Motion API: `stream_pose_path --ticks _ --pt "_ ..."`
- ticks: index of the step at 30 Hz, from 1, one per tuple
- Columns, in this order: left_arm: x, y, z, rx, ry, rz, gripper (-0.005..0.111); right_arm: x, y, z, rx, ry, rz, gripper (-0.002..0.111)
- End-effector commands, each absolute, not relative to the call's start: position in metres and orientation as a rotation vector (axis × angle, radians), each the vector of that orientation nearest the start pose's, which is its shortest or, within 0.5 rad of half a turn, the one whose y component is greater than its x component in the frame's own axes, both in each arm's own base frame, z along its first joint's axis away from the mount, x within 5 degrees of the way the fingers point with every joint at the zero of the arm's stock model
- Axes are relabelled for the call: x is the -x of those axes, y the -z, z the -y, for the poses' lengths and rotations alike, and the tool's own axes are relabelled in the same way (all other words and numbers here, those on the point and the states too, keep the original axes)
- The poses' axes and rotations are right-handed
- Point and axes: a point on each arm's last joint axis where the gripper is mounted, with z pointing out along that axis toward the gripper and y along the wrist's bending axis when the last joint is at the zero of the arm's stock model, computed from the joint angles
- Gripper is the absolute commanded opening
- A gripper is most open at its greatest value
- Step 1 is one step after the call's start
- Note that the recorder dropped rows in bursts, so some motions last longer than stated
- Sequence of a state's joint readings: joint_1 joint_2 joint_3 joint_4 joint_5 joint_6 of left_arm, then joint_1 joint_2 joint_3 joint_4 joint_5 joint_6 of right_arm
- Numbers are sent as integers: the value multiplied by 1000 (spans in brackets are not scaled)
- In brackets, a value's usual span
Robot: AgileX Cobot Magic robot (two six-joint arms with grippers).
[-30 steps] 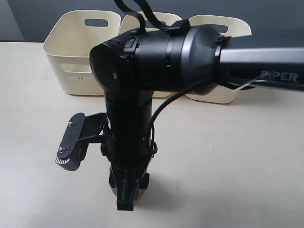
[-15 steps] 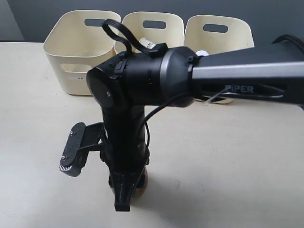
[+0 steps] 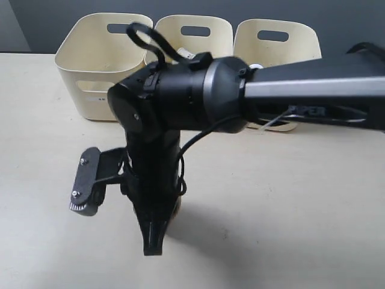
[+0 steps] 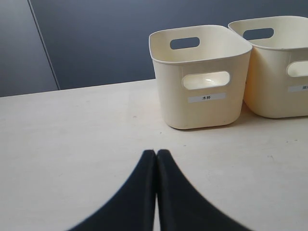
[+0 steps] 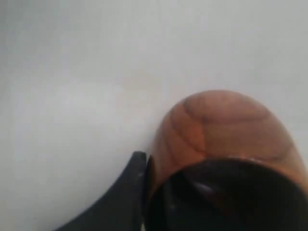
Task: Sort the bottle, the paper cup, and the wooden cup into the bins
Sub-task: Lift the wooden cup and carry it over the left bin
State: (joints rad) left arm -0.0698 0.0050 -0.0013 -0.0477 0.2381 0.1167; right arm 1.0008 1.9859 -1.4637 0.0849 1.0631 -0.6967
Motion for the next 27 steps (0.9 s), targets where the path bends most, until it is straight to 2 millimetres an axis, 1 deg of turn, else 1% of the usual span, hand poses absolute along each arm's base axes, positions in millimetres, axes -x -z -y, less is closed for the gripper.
stream_pose_path --ticks 1,3,4,5,6,7,8,9,10,12,14,15,17,19,21,24,27 --pt "-55 -192 5 -131 12 -1716 0 -217 -255 -338 2096 -74 -1831 -1" --pt "-55 -192 5 -131 12 -1716 0 -230 -292 -344 1960 -69 -1717 -1" --pt "-55 -192 5 -131 12 -1716 0 -235 -301 -346 1929 -68 -1701 -1" --pt "-55 -192 5 -131 12 -1716 0 -244 -317 -350 1871 -67 -1669 -1" --pt "-55 -192 5 -131 12 -1716 0 -251 -324 -350 1840 -62 -1660 -1" --pt "-55 -192 5 -131 12 -1716 0 -265 -337 -351 1776 -58 -1650 -1" --pt "-55 -192 5 -131 12 -1716 0 -274 -343 -352 1736 -58 -1651 -1" --pt "-55 -192 5 -131 12 -1716 0 -290 -352 -353 1665 -57 -1656 -1" --pt "-55 -192 5 -131 12 -1716 0 -303 -357 -356 1618 -59 -1655 -1" --pt "-55 -192 5 -131 12 -1716 0 -323 -355 -363 1566 -55 -1658 -1" --pt "-55 -192 5 -131 12 -1716 0 -341 -346 -371 1535 -48 -1658 -1" --pt "-55 -192 5 -131 12 -1716 0 -347 -343 -372 1523 -48 -1663 -1" --pt "-55 -192 5 -131 12 -1716 0 -362 -333 -375 1484 -50 -1682 -1" --pt "-55 -192 5 -131 12 -1716 0 -379 -315 -379 1458 -87 -1713 -1" --pt "-55 -192 5 -131 12 -1716 0 -391 -303 -379 1442 -97 -1732 -1" --pt "-55 -192 5 -131 12 -1716 0 -401 -288 -382 1429 -105 -1739 -1" --pt "-55 -192 5 -131 12 -1716 0 -407 -280 -387 1409 -114 -1723 -1"
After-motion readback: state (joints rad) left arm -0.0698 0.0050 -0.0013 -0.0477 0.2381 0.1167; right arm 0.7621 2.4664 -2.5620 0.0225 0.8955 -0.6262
